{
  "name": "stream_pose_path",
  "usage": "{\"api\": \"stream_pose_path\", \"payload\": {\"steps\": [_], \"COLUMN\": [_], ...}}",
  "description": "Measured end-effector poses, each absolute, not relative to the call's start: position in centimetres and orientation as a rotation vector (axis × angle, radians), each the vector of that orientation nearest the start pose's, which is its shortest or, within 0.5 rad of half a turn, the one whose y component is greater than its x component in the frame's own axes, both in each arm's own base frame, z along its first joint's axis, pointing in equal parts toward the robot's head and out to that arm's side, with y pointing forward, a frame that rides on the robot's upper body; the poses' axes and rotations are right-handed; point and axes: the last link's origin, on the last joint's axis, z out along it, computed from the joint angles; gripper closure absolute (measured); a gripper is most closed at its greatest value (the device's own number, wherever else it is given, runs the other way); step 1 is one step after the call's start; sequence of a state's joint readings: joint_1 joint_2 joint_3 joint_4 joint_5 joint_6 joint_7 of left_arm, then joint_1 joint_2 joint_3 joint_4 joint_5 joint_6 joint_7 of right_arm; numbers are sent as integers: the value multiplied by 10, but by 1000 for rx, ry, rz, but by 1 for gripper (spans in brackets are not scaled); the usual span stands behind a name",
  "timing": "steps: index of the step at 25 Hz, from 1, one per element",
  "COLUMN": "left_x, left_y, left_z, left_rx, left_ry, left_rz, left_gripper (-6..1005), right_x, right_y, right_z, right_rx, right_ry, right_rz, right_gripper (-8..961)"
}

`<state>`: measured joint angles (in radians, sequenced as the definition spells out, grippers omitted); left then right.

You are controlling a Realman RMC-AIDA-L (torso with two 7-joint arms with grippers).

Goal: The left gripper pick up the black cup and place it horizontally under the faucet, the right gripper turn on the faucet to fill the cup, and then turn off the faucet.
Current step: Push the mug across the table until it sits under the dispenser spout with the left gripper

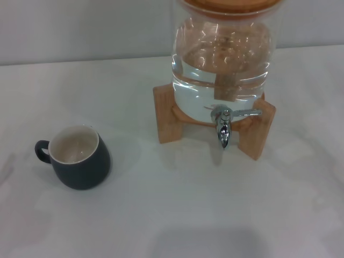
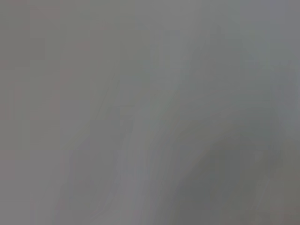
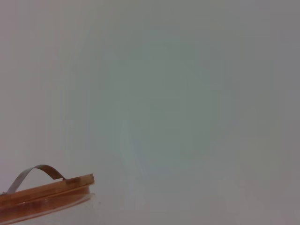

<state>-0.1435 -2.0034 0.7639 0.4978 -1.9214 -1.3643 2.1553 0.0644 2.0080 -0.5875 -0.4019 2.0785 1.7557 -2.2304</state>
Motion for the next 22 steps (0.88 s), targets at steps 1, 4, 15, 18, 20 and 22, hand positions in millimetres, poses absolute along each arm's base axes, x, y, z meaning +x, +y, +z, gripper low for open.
{"api": "stream_pose_path", "payload": {"steps": [1,4,15,18,20,22], "left_x": [-378,-376,-379,-382,-386,-388], "left_y": [262,264,264,256,250,246], "left_z": [74,75,72,65,61,58], "left_rx": [-1879,-1881,-1904,-1952,-1977,-1981], "left_ry": [-676,-673,-683,-695,-708,-718], "left_rz": [-835,-838,-811,-773,-745,-727], "left_gripper": [172,172,171,171,172,172], "right_x": [367,367,369,370,371,371], "right_y": [202,202,203,204,205,206], "right_z": [112,112,112,112,113,114], "right_rx": [-1636,-1636,-1631,-1628,-1626,-1626], "right_ry": [451,451,462,467,469,468], "right_rz": [1140,1139,1128,1121,1116,1112], "right_gripper": [189,189,189,189,189,189]}}
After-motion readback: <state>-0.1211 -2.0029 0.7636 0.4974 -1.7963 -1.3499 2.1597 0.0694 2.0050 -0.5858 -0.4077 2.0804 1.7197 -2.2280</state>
